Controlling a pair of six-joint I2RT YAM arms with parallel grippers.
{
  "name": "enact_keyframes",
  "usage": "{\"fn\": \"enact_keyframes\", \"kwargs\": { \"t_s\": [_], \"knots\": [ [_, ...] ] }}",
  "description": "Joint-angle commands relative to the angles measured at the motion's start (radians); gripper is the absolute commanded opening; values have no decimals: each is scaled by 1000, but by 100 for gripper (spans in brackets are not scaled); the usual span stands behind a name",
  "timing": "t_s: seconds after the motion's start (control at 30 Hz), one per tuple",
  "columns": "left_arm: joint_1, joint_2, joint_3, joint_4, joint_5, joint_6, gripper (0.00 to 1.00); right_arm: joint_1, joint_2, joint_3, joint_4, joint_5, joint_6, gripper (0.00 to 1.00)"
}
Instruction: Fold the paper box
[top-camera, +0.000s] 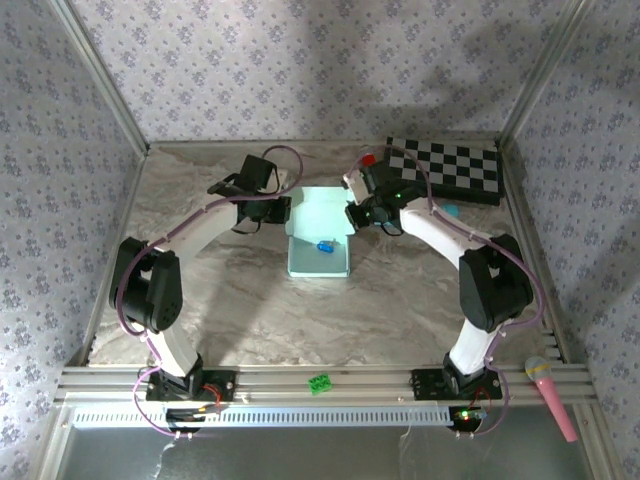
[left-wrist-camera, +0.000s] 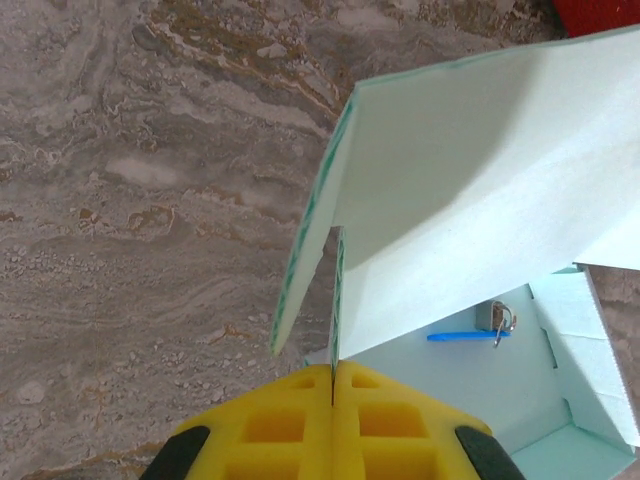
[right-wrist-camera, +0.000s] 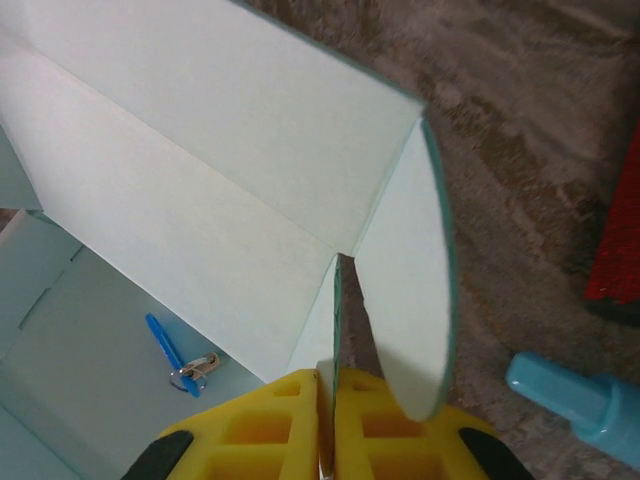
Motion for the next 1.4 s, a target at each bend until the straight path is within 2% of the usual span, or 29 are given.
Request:
{"fn": "enact_keyframes", "kwargs": {
  "t_s": [0.0,0.27,0.43,0.67,1.07,1.37],
  "knots": [
    [4,-6,-14,77,-17,-37,0,32,-50,-22,64,121,12,10],
    [-22,-42,-68,189,-153,-37,0,83,-77,-105,271,279,66,8],
    [-42,-60,-122,274,-240,-50,0,126,-75,-220,470,368,36,7],
    [-74,-87,-185,351,-346,-98,0,167,-35,-276,652,465,22,7],
    [-102,-122,-241,398,-436,-166,0,212,41,-248,707,531,35,10],
    [-102,-117,-259,421,-438,-216,0,218,70,-237,705,531,104,13]
  ]
}}
